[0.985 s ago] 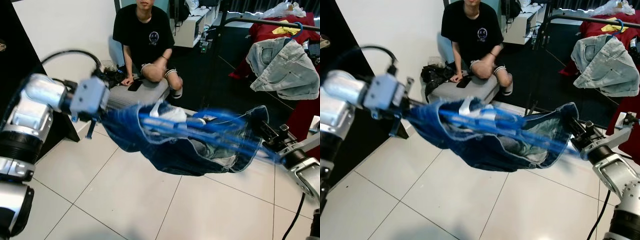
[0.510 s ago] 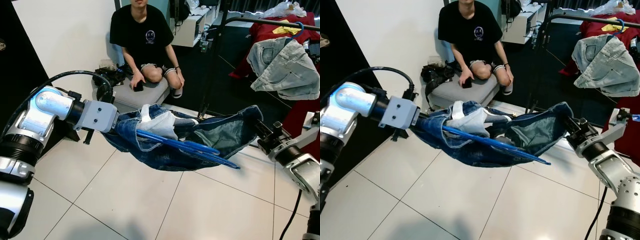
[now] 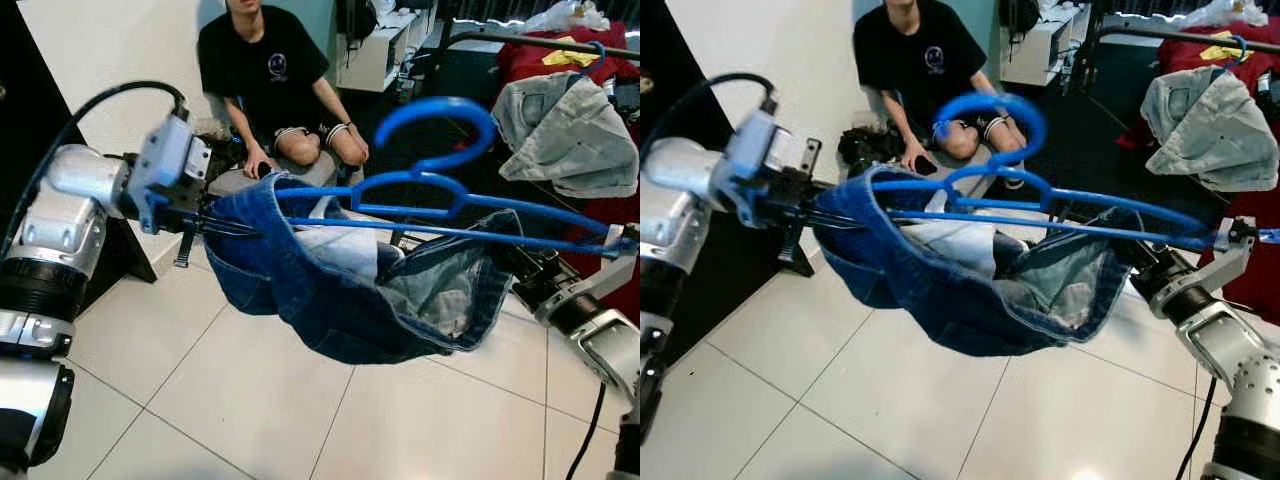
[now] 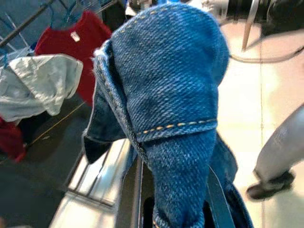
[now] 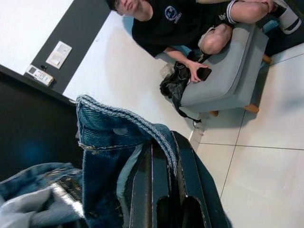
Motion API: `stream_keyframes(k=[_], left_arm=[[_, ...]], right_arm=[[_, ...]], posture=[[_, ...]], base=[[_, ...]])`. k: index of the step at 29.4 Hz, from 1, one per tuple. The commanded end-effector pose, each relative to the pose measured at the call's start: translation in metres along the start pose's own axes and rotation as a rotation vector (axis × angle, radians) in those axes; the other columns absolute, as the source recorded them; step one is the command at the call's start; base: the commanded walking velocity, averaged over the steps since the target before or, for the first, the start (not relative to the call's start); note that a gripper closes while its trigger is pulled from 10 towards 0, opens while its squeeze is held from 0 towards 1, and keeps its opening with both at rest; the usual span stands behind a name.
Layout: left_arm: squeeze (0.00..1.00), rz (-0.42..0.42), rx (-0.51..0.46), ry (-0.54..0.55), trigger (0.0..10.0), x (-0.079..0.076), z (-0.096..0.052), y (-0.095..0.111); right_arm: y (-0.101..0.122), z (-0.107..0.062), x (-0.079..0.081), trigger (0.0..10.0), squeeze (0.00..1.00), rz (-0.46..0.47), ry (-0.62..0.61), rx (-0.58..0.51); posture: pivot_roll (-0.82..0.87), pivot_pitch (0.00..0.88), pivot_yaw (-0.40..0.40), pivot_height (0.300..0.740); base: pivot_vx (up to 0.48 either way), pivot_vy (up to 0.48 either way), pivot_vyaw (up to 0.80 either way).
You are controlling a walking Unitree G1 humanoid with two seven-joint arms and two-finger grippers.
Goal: Hang hanger
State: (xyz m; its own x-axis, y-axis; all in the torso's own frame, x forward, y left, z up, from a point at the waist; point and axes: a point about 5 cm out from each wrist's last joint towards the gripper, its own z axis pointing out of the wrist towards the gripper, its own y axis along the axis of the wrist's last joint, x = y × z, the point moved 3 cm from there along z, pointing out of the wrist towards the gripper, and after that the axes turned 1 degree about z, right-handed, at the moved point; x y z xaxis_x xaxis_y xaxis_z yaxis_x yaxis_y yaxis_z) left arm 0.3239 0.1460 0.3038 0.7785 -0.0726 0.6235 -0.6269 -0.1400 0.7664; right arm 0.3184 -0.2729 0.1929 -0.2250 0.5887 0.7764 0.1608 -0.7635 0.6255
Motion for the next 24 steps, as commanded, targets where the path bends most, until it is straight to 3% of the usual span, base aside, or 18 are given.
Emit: stream_keyframes(k=[1,5,7,9,10,12,16,24], left_arm=[[0.0,-0.039,-0.007,-0.025,0.0,-0.006,-0.012,0.002],[0.0,-0.049,0.027,-0.041,0.0,-0.01,-0.015,-0.003],[0.0,-0.054,0.122,-0.078,0.0,-0.021,-0.017,-0.017],[0.0,-0.054,0.122,-0.078,0.0,-0.021,-0.017,-0.017],[0.0,-0.048,0.181,-0.096,0.0,-0.025,-0.019,-0.026],[0.0,-0.048,0.181,-0.096,0.0,-0.025,-0.019,-0.026],[0.0,-0.066,0.28,-0.106,0.0,-0.033,-0.019,-0.043],[0.0,-0.016,0.37,-0.047,0.0,-0.029,-0.012,-0.055]], right_arm=[[0.004,-0.003,-0.003,0.0,0.0,-0.021,-0.019,-0.017],[0.006,-0.004,-0.003,0.0,0.0,-0.024,-0.022,-0.021],[0.009,-0.005,-0.003,0.0,0.0,-0.029,-0.023,-0.03],[0.009,-0.005,-0.003,0.0,0.0,-0.029,-0.023,-0.03],[0.01,-0.005,-0.002,0.0,0.0,-0.031,-0.021,-0.033],[0.01,-0.005,-0.002,0.0,0.0,-0.031,-0.021,-0.033],[0.013,-0.003,0.003,0.0,0.0,-0.038,-0.004,-0.043],[0.015,0.0,0.013,0.0,0.0,-0.053,0.017,-0.043]], posture=[[0.0,0.06,0.041,0.74],[0.0,0.061,0.04,0.74],[0.01,0.061,0.038,0.74],[0.01,0.061,0.038,0.74],[0.01,0.061,0.038,0.74],[0.01,0.061,0.038,0.74],[0.0,0.06,0.039,0.74],[0.0,0.06,0.041,0.74]], base=[[0.0,0.0,0.0],[0.0,0.0,0.0],[0.0,0.0,0.0],[0.0,0.0,0.0],[0.0,0.0,0.0],[0.0,0.0,0.0],[0.0,0.0,0.0],[0.0,0.0,0.0]])
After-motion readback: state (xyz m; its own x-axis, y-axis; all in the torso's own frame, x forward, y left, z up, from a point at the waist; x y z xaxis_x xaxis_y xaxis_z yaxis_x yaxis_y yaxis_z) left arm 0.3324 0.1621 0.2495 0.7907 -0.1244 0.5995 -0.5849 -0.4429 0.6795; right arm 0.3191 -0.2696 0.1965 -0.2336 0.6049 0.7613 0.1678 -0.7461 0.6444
